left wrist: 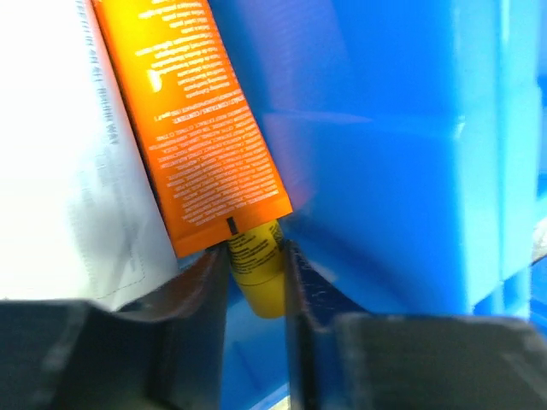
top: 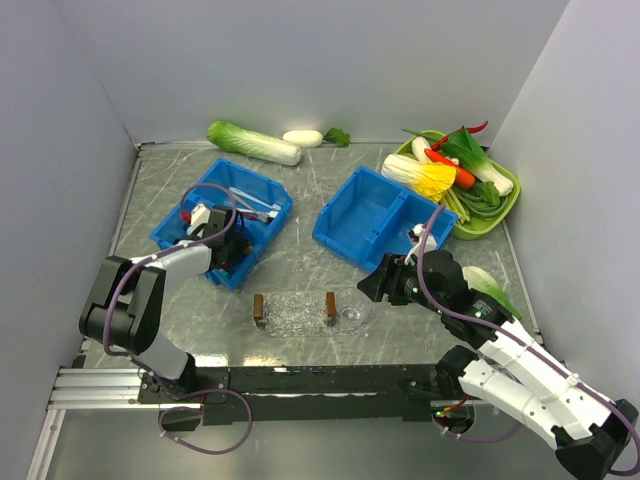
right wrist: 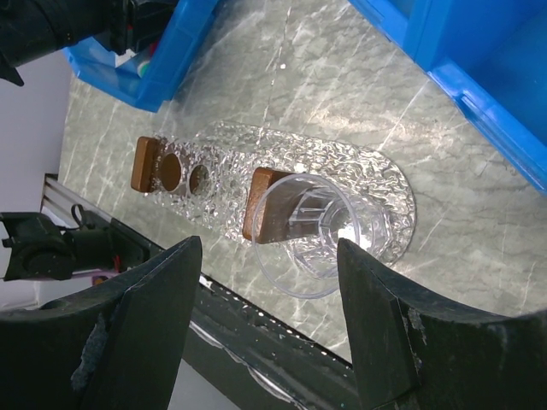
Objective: Prepare toiletry sets of a toothbrush and toothpaste on the tray
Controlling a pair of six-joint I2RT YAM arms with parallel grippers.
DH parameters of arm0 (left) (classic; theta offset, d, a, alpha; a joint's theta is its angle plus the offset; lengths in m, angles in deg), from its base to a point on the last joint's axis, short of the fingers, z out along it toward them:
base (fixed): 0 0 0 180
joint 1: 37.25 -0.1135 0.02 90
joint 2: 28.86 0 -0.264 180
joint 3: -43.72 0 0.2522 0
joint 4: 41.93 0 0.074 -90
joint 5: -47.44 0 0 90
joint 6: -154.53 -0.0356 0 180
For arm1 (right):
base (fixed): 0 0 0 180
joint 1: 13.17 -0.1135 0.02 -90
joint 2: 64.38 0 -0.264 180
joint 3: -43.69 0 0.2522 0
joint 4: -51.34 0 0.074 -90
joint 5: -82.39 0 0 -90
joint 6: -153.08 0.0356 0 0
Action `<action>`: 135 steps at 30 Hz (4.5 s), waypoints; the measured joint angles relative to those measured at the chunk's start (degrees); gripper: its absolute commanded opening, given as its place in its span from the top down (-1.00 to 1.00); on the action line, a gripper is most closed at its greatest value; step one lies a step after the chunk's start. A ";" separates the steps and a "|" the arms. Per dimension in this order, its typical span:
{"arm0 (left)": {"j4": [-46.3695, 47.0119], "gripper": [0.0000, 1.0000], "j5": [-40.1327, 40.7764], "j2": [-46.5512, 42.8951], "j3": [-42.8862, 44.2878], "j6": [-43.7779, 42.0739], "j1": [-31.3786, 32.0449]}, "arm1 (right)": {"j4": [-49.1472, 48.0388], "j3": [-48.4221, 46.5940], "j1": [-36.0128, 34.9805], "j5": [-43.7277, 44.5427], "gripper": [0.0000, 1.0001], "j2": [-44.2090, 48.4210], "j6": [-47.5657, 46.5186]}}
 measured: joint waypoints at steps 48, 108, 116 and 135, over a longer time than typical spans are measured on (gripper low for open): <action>-18.49 0.98 0.22 -27.71 -3.02 -5.99 -0.55 | -0.31 0.00 0.11 -0.61 -0.44 -0.87 0.57; -16.87 0.98 -5.25 -25.33 -6.34 -7.61 -2.29 | -2.51 0.07 0.11 -3.04 -0.45 -3.15 0.76; -20.17 0.98 -4.92 -28.70 -6.34 -9.60 -2.23 | -2.03 0.07 0.11 -2.78 -0.46 -3.15 0.79; -22.97 0.98 -6.45 -33.97 -4.72 -16.09 -2.23 | -1.75 0.07 0.11 -2.64 -0.46 -2.64 0.79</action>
